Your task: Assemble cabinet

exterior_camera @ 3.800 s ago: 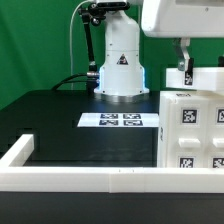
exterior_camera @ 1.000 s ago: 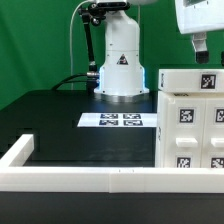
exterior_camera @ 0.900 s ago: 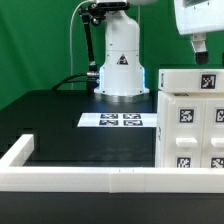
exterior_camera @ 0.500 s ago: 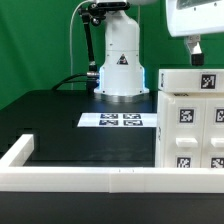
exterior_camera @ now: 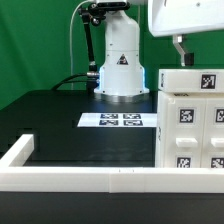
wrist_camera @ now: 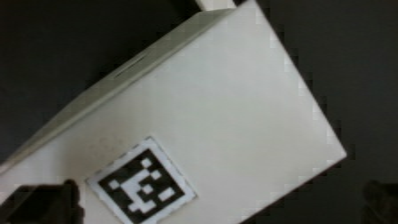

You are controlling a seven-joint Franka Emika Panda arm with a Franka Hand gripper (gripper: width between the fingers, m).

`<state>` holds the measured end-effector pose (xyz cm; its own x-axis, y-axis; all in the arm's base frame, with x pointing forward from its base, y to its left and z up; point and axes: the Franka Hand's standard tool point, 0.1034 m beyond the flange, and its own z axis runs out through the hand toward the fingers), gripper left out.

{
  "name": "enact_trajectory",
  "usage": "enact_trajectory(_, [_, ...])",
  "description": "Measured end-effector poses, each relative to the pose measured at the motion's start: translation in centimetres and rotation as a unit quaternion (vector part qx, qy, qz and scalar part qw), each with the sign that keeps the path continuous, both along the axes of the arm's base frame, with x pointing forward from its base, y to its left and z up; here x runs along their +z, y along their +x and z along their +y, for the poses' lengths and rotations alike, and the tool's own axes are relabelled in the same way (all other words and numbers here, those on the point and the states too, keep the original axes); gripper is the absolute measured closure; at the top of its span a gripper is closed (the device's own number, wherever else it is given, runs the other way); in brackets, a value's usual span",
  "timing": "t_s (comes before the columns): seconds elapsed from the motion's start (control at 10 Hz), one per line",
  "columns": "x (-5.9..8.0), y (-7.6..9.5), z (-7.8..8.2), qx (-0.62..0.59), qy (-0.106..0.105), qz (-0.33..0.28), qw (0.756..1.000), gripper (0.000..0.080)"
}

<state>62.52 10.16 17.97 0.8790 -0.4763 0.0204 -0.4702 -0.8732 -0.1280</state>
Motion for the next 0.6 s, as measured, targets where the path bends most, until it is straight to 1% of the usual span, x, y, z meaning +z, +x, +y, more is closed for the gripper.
enact_trajectory(0.1, [0.0,0.0,-0.02,0.045,-0.004,-0.005,0.999,0.0002])
enact_trajectory(0.2, [0.01,0.0,-0.07,0.107,-0.012,-0.01,0.994,0.0002])
enact_trajectory(0.3, [0.07,0.07,-0.09,0.227,-0.035,-0.02,0.973,0.0002])
enact_trajectory(0.4, [0.13,0.13,0.06,0.316,-0.043,-0.028,0.948,0.0002])
enact_trajectory(0.5, [0.21,0.22,-0.05,0.406,-0.054,-0.035,0.912,0.0002])
enact_trajectory(0.6, [0.28,0.26,-0.1,0.448,-0.062,-0.037,0.891,0.0002])
